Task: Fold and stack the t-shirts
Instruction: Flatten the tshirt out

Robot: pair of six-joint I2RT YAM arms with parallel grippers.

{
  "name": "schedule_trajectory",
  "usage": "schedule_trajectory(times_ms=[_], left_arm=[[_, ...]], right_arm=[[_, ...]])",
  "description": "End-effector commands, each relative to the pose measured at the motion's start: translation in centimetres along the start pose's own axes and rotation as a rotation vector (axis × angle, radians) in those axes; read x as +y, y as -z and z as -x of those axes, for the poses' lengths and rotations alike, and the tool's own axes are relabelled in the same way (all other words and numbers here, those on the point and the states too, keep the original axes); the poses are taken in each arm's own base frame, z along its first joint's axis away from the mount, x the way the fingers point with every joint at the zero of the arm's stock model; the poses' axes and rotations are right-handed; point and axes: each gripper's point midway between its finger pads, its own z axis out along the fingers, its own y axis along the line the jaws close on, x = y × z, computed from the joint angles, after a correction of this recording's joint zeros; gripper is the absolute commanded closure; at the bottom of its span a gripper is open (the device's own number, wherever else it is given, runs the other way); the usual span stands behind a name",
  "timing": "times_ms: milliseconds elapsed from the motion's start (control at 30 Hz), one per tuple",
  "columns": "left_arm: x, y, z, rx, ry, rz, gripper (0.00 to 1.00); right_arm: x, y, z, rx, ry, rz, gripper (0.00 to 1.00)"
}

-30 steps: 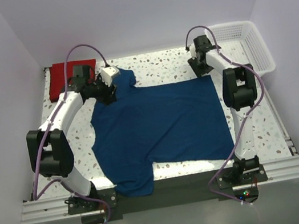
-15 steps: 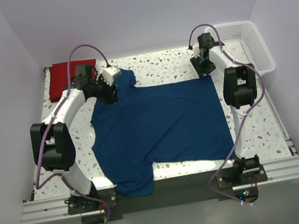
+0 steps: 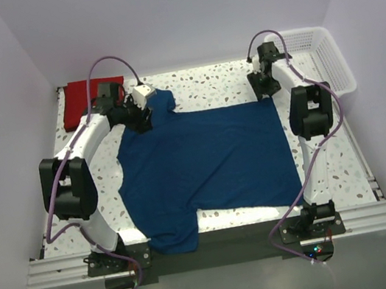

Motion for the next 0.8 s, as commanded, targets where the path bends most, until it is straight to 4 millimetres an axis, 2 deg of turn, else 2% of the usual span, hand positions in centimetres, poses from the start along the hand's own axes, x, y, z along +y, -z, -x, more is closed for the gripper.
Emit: schedule_trajectory(times_ms=[0,233,533,600,633,700,733,767], left_arm=[[0.7,1.2,2.6,-0.084,-0.023,0.025,0.43],[0.5,1.1,2.1,-0.081,-0.027,0.026,0.43],[0.5,0.9,2.0,-0.079,-0.027,0.021,0.43],[0.6,0.9,2.0,-0.080,-0.030,0.025,0.43],[0.7,0.8,1.9,-0.077,-0.027,0.029,0.43],[1.3,0.4,1.7,-0.067,-0.022,0.049,0.43],[1.6,0.4,1.8,-0.066,-0.021,0.060,0.43],[1.9,0.2,1.7,-0.060,-0.017,0.069,0.43]], right_arm=[[-2.1,3.9,2.8,-0.096,-0.048,-0.077,0.46],[-3.0,3.5,2.0,-0.096,-0.086,-0.147,0.44],[-2.9,1.9,0.5,-0.018,-0.109,-0.144,0.46],[-2.6,1.4,0.0,0.001,-0.113,-0.124,0.51],[-2.6,1.4,-0.1,0.008,-0.115,-0.122,0.58],[-2.4,1.4,-0.1,0.006,-0.115,-0.106,0.68],[-2.3,1.5,0.0,0.006,-0.110,-0.102,0.77],[-2.3,1.6,0.1,0.002,-0.109,-0.095,0.80]])
